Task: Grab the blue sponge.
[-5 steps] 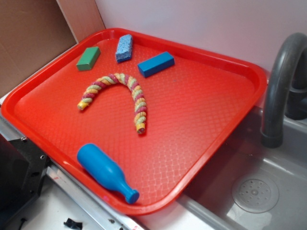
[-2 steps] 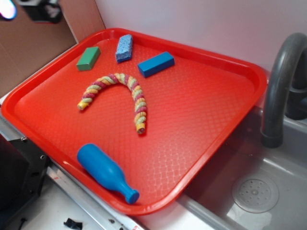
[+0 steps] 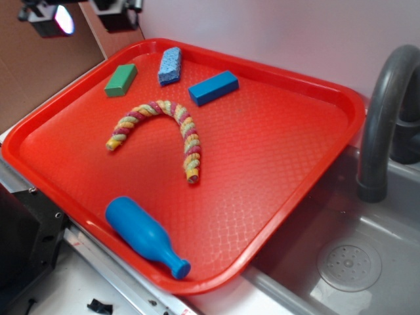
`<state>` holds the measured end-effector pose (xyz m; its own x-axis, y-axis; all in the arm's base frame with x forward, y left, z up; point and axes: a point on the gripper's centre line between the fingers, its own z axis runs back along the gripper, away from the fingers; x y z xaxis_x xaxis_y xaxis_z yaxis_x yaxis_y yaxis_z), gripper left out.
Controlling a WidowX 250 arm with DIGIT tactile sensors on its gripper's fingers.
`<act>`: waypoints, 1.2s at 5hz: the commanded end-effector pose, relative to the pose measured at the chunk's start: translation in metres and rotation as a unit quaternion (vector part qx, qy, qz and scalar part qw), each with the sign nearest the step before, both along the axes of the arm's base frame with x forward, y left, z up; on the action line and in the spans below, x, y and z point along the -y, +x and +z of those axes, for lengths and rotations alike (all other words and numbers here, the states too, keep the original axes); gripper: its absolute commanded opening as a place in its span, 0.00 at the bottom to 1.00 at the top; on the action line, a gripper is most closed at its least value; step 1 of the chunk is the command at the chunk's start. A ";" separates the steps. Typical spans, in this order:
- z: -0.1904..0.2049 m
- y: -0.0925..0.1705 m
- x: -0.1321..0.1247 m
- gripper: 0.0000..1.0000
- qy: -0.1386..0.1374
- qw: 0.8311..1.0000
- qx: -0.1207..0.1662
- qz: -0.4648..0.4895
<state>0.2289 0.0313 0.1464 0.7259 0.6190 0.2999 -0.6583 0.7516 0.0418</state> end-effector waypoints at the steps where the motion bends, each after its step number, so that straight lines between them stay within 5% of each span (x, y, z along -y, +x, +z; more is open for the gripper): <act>1: -0.017 0.039 -0.028 1.00 0.032 0.996 0.067 0.048; 4: -0.076 0.096 -0.057 1.00 0.058 0.995 0.049 0.060; 6: -0.108 0.109 -0.063 1.00 0.037 0.998 0.020 0.039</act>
